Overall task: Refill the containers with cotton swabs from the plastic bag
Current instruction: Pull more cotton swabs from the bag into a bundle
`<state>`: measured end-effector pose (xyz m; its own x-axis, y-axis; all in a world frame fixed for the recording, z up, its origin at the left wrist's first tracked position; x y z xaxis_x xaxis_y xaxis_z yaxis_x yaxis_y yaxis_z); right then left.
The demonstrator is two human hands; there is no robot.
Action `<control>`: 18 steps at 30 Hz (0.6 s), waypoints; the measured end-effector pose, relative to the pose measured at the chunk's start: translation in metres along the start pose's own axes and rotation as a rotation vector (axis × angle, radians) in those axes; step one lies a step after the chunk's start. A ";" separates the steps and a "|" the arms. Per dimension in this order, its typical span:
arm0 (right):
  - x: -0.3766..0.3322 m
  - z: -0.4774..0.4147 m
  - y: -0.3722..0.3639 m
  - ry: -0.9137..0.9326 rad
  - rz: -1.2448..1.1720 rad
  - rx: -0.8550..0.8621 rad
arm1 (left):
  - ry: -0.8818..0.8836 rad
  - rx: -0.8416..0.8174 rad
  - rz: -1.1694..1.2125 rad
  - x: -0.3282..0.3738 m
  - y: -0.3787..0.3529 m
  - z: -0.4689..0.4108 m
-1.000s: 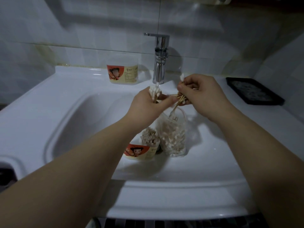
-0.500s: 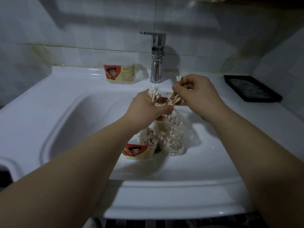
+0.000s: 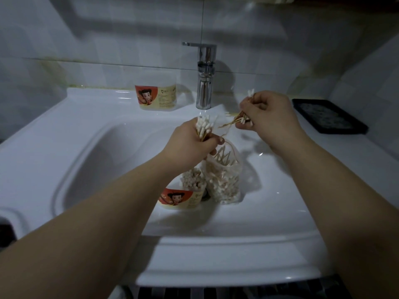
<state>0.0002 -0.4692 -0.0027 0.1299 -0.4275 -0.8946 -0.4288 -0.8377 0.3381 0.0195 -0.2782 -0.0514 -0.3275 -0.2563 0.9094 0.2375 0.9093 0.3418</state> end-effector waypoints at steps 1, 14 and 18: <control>0.000 -0.001 0.001 -0.001 -0.004 0.004 | -0.002 0.006 -0.001 0.001 0.000 0.000; -0.007 0.006 -0.013 0.050 0.016 -0.091 | 0.055 0.143 0.161 -0.010 0.014 -0.004; -0.012 0.013 -0.024 0.061 0.030 -0.182 | 0.018 0.141 0.093 -0.005 0.014 -0.002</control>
<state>-0.0026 -0.4395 -0.0038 0.1760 -0.4681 -0.8659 -0.2653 -0.8697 0.4162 0.0266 -0.2647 -0.0508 -0.2934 -0.1733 0.9402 0.1345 0.9662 0.2201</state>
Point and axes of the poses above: each hand's wrist, its own z-axis away from the middle knuckle, its own y-axis out of the back of the hand, x = y × z, the point moved 10 cm from there along -z, towards the middle knuckle, and after that the axes turned 6 degrees about z, right-handed, at the moved point
